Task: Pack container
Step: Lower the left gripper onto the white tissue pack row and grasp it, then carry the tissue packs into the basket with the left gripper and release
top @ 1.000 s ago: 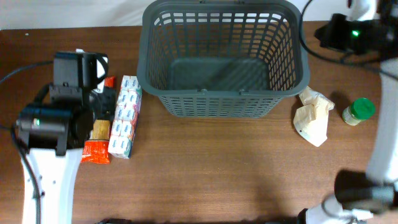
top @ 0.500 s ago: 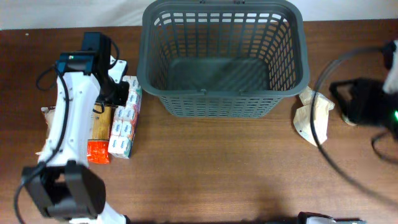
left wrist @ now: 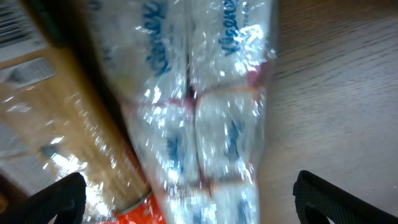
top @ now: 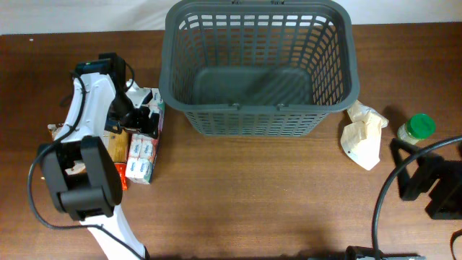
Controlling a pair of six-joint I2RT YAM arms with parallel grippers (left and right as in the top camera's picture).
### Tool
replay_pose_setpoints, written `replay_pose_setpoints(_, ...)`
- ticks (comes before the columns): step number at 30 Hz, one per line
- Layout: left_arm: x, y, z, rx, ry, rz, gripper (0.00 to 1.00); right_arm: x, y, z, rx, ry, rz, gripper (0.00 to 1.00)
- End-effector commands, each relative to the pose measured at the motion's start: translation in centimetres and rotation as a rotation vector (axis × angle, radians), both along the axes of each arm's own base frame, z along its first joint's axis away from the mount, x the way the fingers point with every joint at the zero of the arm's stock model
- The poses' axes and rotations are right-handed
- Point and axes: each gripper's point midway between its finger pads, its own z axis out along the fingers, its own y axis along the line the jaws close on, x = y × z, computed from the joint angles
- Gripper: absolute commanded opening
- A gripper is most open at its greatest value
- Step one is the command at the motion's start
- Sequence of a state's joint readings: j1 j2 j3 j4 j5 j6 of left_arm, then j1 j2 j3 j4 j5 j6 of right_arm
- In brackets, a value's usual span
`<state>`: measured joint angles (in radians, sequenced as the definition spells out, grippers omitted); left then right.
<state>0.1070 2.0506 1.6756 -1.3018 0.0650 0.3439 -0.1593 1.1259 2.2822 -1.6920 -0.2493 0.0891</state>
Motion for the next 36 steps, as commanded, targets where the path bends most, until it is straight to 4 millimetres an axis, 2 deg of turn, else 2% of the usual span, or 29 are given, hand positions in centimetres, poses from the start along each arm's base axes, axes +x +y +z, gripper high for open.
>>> replay_pose_setpoints(1,-0.1,-0.4,-2.0,-0.027,0.050,-0.032,0.93,0.0,-2.7,-0.4,-0.084,0.022,-0.136,0.99)
replay_pose_setpoints(6,-0.4,-1.8,-4.5,-0.034,0.111,-0.075,0.89,0.1,-3.0,-0.5,-0.091,0.027,-0.147,0.99)
replay_pose_setpoints(9,-0.7,-2.8,-5.8,-0.037,0.148,-0.120,0.72,0.1,-3.0,-0.5,-0.091,0.027,-0.147,0.99)
replay_pose_setpoints(10,-0.7,-3.0,-6.2,-0.022,0.156,-0.133,0.51,0.1,-3.0,-0.5,-0.091,0.028,-0.147,0.99)
replay_pose_setpoints(11,-0.7,-2.9,-6.5,-0.007,0.163,-0.142,0.40,0.1,-3.0,-0.5,-0.091,0.028,-0.147,0.99)
replay_pose_setpoints(12,-0.9,-2.7,-6.9,0.019,0.176,-0.153,0.19,0.1,-3.0,-0.5,-0.091,0.027,-0.147,0.99)
replay_pose_setpoints(13,-0.9,-2.4,-7.1,0.047,0.185,-0.147,0.06,0.1,-3.0,-0.5,-0.091,0.028,-0.147,0.99)
replay_pose_setpoints(14,-1.0,-2.2,-7.3,0.068,0.192,-0.127,0.02,0.1,-3.0,-0.5,-0.091,0.027,-0.147,0.98)
replay_pose_setpoints(16,-0.9,-2.0,-7.3,0.081,0.191,-0.106,0.02,0.1,-3.0,-0.5,-0.091,0.028,-0.147,0.99)
replay_pose_setpoints(20,0.2,-1.6,-5.6,0.109,0.166,-0.093,0.02,0.1,-3.0,-0.5,-0.091,0.027,-0.147,0.99)
replay_pose_setpoints(23,3.4,-0.6,-2.1,0.168,0.067,-0.013,0.02,0.1,-3.0,-0.5,-0.091,0.028,-0.147,0.99)
replay_pose_setpoints(25,7.5,0.1,3.3,0.193,-0.104,0.066,0.02,0.1,-3.0,-0.5,-0.091,0.028,-0.147,0.99)
replay_pose_setpoints(26,8.7,0.2,5.3,0.192,-0.168,0.080,0.02,0.1,-3.0,-0.5,-0.091,0.028,-0.147,0.99)
replay_pose_setpoints(28,11.4,0.9,11.0,0.213,-0.342,0.113,0.02,0.1,-3.0,-0.5,-0.091,0.027,-0.147,0.99)
replay_pose_setpoints(31,13.3,1.8,17.1,0.257,-0.535,0.139,0.02,0.1,-3.0,-0.5,-0.091,0.027,-0.147,0.99)
replay_pose_setpoints(32,14.0,1.7,21.0,0.251,-0.659,0.151,0.02,0.1,-3.0,-0.5,-0.091,0.028,-0.147,0.99)
replay_pose_setpoints(34,14.3,1.1,25.1,0.228,-0.790,0.150,0.02,0.1,-3.0,-0.5,-0.091,0.027,-0.147,0.99)
replay_pose_setpoints(36,14.3,-0.6,27.8,0.201,-0.875,0.029,0.02,0.1,-3.0,-0.5,-0.091,0.027,-0.147,0.99)
